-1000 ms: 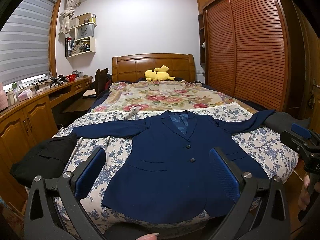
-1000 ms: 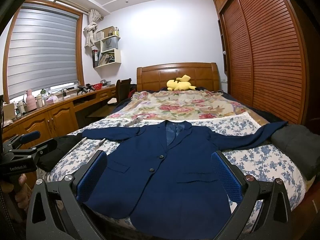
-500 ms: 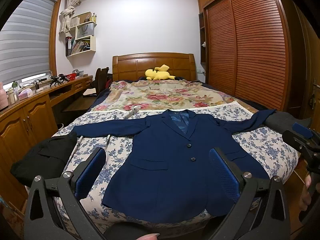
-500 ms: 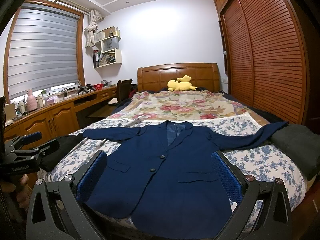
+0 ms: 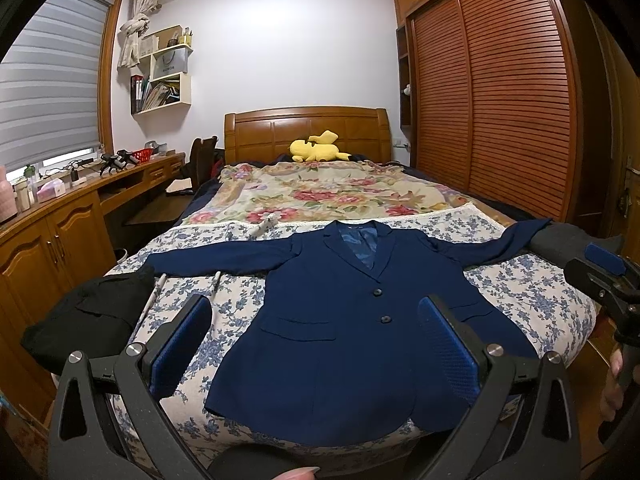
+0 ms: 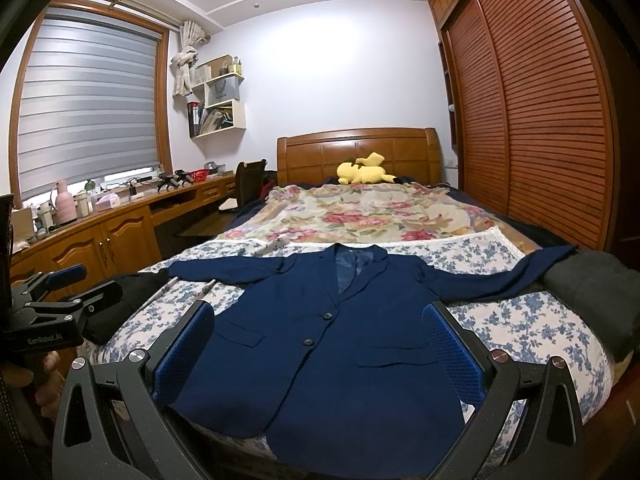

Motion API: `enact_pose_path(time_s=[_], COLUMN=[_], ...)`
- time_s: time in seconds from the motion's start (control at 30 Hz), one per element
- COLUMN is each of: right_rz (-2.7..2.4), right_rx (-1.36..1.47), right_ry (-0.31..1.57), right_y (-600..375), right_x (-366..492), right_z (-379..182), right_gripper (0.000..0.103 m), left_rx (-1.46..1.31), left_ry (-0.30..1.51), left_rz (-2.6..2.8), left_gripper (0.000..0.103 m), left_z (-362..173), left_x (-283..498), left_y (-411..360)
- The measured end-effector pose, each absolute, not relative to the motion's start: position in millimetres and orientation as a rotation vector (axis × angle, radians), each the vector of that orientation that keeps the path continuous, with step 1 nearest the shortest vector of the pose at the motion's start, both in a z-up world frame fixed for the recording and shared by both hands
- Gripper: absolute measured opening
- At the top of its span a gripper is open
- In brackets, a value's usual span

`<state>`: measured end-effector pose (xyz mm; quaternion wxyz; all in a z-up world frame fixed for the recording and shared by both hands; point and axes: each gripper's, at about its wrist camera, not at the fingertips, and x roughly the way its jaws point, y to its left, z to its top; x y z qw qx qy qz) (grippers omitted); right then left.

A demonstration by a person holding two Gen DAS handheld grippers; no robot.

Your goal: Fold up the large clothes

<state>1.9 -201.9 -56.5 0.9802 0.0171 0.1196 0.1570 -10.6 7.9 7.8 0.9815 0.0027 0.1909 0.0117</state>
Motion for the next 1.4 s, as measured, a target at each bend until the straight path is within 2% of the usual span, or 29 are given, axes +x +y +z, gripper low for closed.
enact_pose_path(time_s=[0.63, 1.4], right_rz=[0.316, 0.320], right_rx=[0.036, 0.045], right_ry=[0.252, 0.315], right_y=[-202, -185], right_x=[3, 48], right_z=[-60, -72], right_gripper=[0.103, 0.103], left_rx=[0.003, 0.005], left_ry=[0.396, 0.497], left_rz=[0.026, 0.058], left_gripper=[0.103, 0.103], left_z=[5, -33], left_x=[-11, 54], left_y=[12, 29])
